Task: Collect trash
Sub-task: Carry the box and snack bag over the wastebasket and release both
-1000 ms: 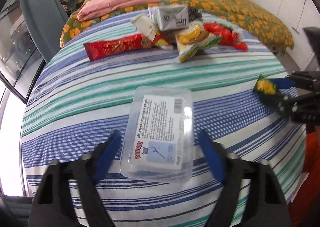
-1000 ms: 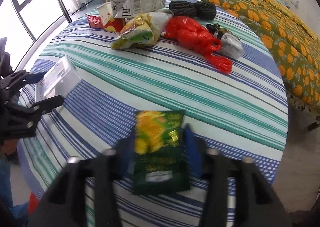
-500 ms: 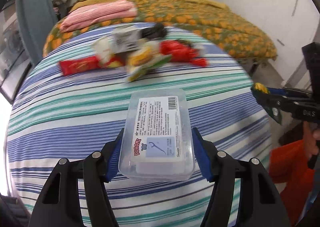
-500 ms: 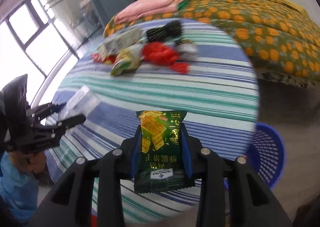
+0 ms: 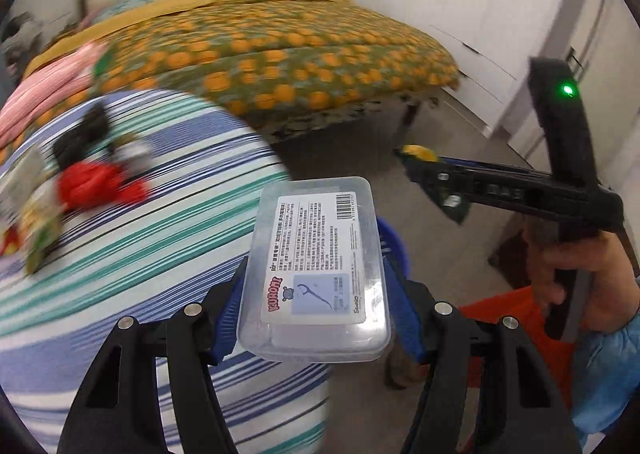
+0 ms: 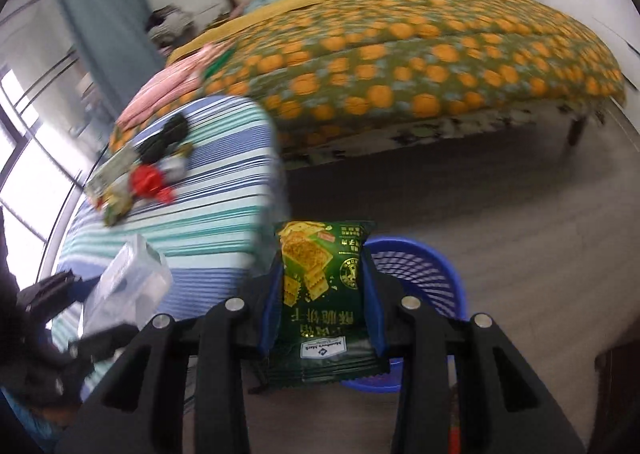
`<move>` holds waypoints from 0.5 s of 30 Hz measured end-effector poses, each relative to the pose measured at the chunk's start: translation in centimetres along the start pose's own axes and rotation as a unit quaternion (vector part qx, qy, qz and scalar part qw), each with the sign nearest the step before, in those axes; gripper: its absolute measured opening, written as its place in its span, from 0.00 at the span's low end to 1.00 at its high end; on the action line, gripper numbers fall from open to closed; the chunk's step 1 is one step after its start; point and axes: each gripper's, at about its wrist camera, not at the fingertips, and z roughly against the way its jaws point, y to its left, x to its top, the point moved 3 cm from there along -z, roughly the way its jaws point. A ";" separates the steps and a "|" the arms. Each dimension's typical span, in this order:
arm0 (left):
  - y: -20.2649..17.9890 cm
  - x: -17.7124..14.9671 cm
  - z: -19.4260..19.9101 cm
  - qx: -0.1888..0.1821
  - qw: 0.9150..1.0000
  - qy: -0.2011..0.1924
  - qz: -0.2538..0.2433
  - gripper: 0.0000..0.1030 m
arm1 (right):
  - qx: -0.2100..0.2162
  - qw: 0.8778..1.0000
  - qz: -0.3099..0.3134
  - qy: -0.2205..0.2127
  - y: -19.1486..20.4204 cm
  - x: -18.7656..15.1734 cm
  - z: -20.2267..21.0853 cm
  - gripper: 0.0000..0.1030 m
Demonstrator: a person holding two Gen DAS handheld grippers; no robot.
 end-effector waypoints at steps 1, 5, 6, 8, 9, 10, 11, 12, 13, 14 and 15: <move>-1.2 0.5 -1.2 -0.001 1.000 0.005 -0.008 0.61 | -0.004 1.000 -0.010 0.002 -1.2 0.0 -0.3 0.34; -4.2 1.6 -5.5 0.009 0.999 0.025 -0.031 0.61 | -0.017 0.999 -0.038 0.010 -4.8 -0.2 -1.6 0.34; -4.7 1.8 -6.8 0.014 0.999 0.032 -0.034 0.61 | -0.018 0.999 -0.048 0.011 -5.5 -0.2 -2.0 0.34; -5.1 1.8 -8.5 0.018 0.998 0.043 -0.035 0.61 | -0.018 0.998 -0.058 0.013 -6.7 -0.1 -2.6 0.34; -5.5 1.8 -9.8 0.020 0.998 0.050 -0.034 0.61 | -0.019 0.998 -0.066 0.015 -7.3 0.0 -3.0 0.34; -5.6 1.8 -10.4 0.021 0.998 0.055 -0.033 0.61 | -0.017 0.997 -0.071 0.016 -7.7 0.1 -3.2 0.34; -5.6 1.8 -11.0 0.020 0.998 0.059 -0.032 0.61 | -0.015 0.997 -0.078 0.017 -8.1 0.2 -3.5 0.34; -5.9 1.8 -11.9 0.021 0.997 0.063 -0.032 0.61 | -0.012 0.996 -0.084 0.018 -8.5 0.3 -3.8 0.34; -5.9 1.9 -12.3 0.023 0.997 0.065 -0.033 0.61 | -0.009 0.996 -0.092 0.019 -9.0 0.4 -4.1 0.34; -6.0 1.8 -13.0 0.026 0.997 0.067 -0.035 0.62 | -0.007 0.995 -0.099 0.020 -9.4 0.5 -4.5 0.34; -6.2 1.8 -13.5 0.028 0.997 0.068 -0.037 0.62 | -0.005 0.994 -0.102 0.022 -9.6 0.6 -4.7 0.36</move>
